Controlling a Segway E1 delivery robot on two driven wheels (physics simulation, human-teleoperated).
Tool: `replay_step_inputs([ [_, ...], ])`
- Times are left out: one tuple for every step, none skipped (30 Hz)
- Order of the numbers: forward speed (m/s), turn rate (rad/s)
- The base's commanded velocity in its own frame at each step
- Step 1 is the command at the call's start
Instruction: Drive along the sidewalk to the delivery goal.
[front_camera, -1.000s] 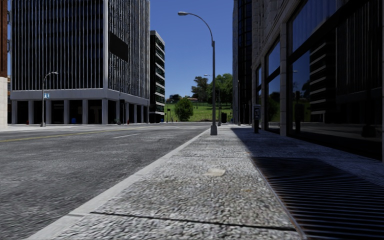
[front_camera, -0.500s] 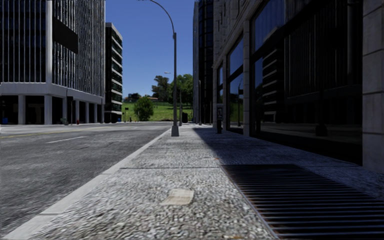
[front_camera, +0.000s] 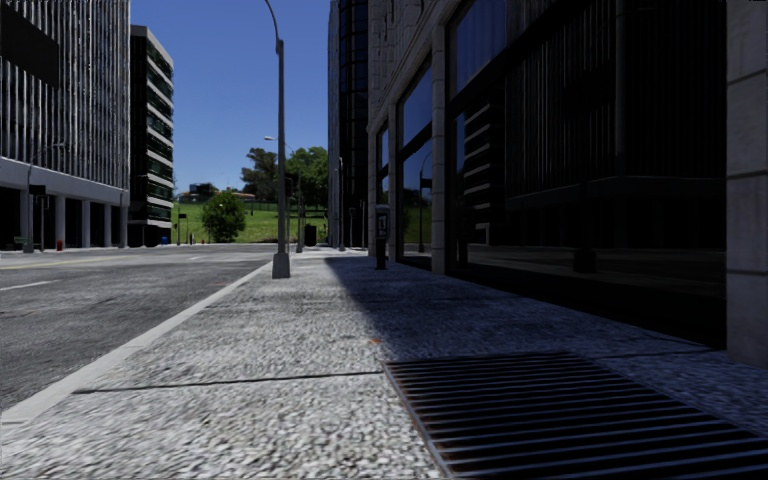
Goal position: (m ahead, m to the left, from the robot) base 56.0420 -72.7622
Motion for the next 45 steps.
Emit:
replay_step_inputs([
  [1.85,0.0],
  [1.85,0.0],
  [1.85,0.0],
  [1.85,0.0],
  [1.85,0.0],
  [1.85,0.0],
  [1.85,0.0],
  [1.85,0.0],
  [1.85,0.0],
  [1.85,0.0],
  [1.85,0.0],
  [1.85,0.0],
  [1.86,0.0],
  [1.88,0.0],
  [1.88,0.0],
  [1.92,0.0],
  [2.0,0.0],
  [2.0,0.0],
  [2.0,0.0],
  [2.0,0.0],
  [2.0,0.0],
  [2.0,0.0],
  [2.0,0.0],
  [2.0,0.0],
  [2.0,0.0],
  [2.0,0.0],
  [2.0,0.0],
  [2.0,0.0],
  [2.0,0.0],
  [2.0,0.0],
  [2.0,0.0],
  [2.0,0.0],
  [2.0,0.0],
  [2.0,0.0],
  [2.0,0.0],
  [2.0,0.0],
  [2.0,0.0],
  [2.0,0.0],
  [2.0,0.0],
  [2.0,0.0],
  [2.0,0.0],
  [2.0,0.0],
  [2.0,0.0],
  [2.0,0.0],
  [2.0,0.0],
])
